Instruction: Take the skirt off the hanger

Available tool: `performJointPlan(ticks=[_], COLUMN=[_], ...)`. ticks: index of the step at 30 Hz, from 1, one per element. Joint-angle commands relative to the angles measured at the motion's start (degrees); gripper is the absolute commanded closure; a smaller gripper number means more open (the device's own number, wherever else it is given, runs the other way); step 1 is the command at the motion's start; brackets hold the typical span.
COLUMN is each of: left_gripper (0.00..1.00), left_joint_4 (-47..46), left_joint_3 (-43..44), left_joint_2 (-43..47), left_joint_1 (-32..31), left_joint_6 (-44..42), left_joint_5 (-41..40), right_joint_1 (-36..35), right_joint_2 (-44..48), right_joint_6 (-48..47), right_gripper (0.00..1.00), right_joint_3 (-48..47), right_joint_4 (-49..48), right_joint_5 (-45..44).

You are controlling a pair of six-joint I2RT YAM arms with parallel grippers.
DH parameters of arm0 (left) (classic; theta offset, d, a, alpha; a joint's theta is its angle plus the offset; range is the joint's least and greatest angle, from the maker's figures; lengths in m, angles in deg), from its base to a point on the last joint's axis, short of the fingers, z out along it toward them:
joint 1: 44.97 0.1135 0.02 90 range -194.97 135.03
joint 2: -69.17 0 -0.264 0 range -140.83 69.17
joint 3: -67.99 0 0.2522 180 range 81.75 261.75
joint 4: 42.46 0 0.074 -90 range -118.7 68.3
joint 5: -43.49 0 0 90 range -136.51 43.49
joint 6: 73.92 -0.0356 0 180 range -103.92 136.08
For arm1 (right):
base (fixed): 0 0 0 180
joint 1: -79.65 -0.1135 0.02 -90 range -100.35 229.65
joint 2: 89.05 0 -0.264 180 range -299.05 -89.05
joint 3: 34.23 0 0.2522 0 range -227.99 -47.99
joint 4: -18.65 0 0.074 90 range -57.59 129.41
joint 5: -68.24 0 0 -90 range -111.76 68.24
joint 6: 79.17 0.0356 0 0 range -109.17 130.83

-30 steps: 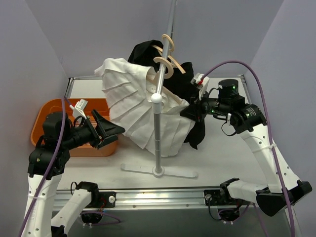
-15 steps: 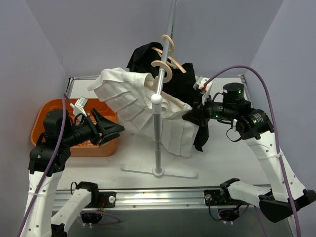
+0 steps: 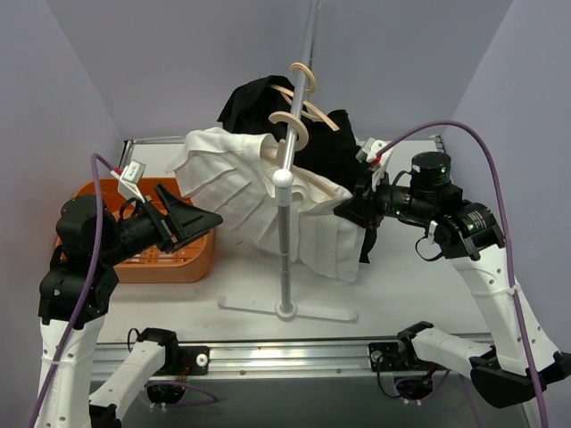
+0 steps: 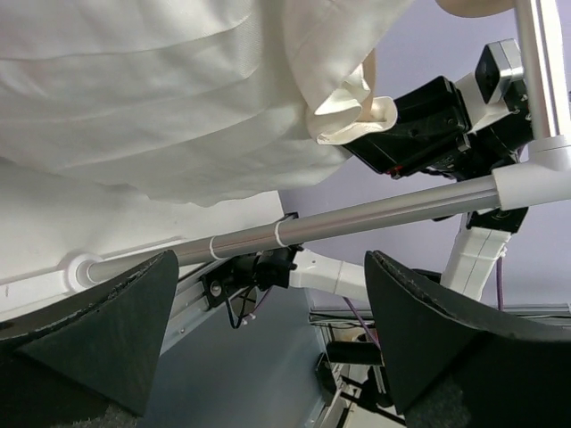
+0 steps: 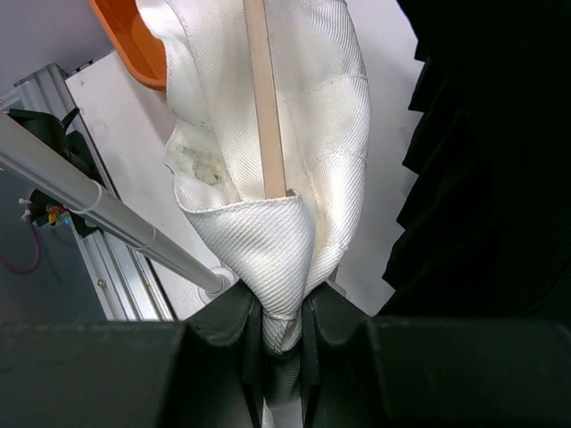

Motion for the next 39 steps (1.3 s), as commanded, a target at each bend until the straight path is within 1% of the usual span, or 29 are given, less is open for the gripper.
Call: performJointPlan(ticks=[1, 4, 16, 21, 28, 32, 39], left_gripper=[0.06, 0.06, 0.05, 0.0, 0.0, 0.0, 0.0], left_joint_4=[-7.97, -9.21, -10.27, -9.56, -10.62, -10.71, -13.08], left_joint_3=[0.81, 1.16, 5.56, 4.86, 4.94, 4.33, 3.1], left_joint_2=[0.03, -0.41, -3.75, -4.54, -5.15, -5.24, -4.89], left_joint_1=[0.39, 0.39, 0.31, 0.39, 0.39, 0.31, 0.31], left_joint_6=[1.12, 1.66, -1.59, -1.25, -0.02, 0.34, 1.74], left_joint_5=[2.03, 2.39, 3.97, 3.97, 4.32, 4.76, 5.81], right_joint_1=[-0.42, -0.42, -0.25, 0.19, 0.19, 0.28, 0.28], right_joint_2=[0.43, 0.52, 1.92, 3.24, 5.52, 7.46, 7.46], right_joint_6=[1.81, 2.86, 5.23, 5.94, 6.64, 8.74, 16.3], right_gripper=[1.0, 1.0, 1.0, 1.0, 1.0, 1.0, 1.0], right_joint_3=[-4.07, -4.86, -7.85, -6.97, -6.71, -4.78, -2.93], right_joint_4=[-4.21, -4.56, -4.47, -5.62, -4.04, -6.92, -13.87], right_joint_5=[-0.08, -0.78, -4.82, -5.18, -6.5, -7.03, -2.29])
